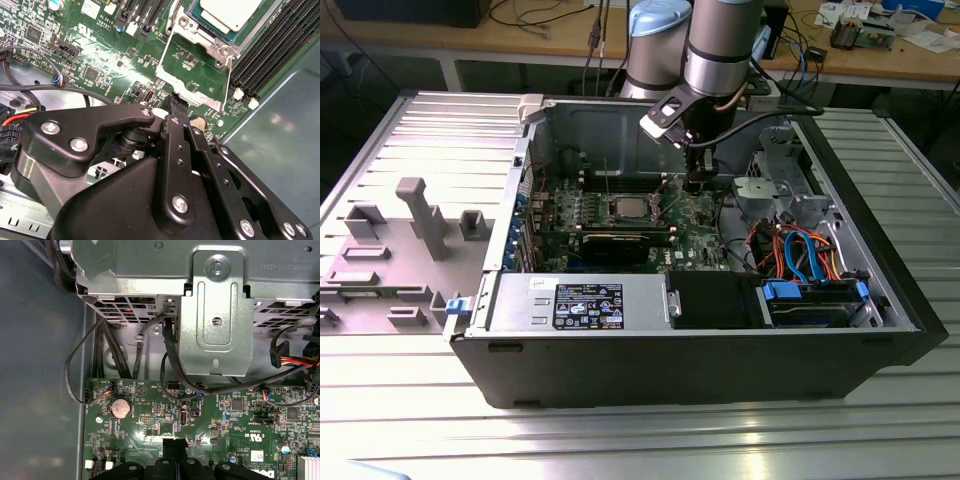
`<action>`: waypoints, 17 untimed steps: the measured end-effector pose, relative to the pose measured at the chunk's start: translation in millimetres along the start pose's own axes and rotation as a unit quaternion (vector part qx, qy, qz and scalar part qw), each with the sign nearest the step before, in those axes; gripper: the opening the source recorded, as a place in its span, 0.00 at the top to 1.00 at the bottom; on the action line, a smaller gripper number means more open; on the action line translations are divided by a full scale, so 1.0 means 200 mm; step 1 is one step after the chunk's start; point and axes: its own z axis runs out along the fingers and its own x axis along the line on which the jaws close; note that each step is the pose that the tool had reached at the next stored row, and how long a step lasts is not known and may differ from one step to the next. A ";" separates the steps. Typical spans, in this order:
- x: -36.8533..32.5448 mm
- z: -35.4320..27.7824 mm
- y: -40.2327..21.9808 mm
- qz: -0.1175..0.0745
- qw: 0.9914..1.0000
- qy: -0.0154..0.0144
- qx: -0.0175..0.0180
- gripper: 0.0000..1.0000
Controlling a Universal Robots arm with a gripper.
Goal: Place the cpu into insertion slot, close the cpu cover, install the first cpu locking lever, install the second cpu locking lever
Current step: 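Close the cpu cover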
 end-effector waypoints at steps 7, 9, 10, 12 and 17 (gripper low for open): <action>0.001 0.000 -0.015 0.000 1.000 0.000 0.000 0.89; 0.001 0.000 -0.018 0.000 1.000 0.000 0.000 0.89; 0.001 0.000 -0.018 0.000 1.000 0.000 0.000 0.89; 0.001 0.000 -0.019 0.000 1.000 0.000 0.000 0.89; 0.001 0.000 -0.028 0.000 1.000 0.000 0.000 0.89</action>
